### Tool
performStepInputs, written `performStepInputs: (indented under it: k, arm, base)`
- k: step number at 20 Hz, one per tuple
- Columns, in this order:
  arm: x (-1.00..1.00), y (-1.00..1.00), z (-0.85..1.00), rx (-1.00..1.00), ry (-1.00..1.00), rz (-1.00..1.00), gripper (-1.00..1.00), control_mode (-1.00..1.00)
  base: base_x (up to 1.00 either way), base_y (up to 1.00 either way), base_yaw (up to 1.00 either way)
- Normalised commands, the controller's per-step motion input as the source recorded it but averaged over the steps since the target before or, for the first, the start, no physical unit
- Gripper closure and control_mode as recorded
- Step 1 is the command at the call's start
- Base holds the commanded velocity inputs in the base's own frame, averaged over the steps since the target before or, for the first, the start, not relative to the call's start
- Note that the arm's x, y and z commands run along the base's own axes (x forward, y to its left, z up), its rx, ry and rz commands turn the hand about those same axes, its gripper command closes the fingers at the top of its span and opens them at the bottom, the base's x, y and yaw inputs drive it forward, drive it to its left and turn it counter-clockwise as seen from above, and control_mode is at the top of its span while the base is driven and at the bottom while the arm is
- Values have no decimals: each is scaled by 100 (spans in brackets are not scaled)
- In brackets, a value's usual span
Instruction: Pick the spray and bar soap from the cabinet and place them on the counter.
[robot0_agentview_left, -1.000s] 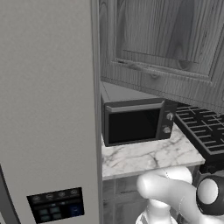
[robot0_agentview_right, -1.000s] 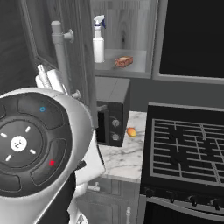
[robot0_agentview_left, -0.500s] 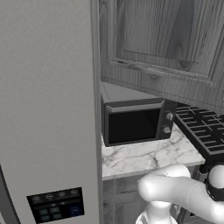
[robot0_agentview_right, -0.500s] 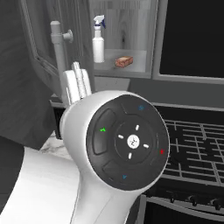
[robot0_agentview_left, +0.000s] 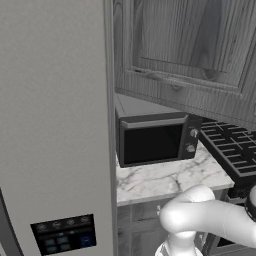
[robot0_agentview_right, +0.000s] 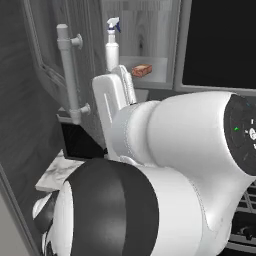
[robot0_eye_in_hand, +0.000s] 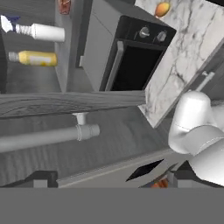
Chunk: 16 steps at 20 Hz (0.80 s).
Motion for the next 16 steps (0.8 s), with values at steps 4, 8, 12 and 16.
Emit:
performStepInputs:
  k: [4, 8, 12, 16]
  arm:
    - [18, -6, -2, 10, 0, 16, -100, -100]
    - [18, -4, -4, 6, 0, 19, -100, -100]
    - [23, 1, -8, 1, 0, 20, -100, -100]
    - [31, -2, -10, 4, 0, 19, -100, -100]
  base:
    - [0, 0, 0]
    - [0, 0, 0]
    - [0, 0, 0]
    - [0, 0, 0]
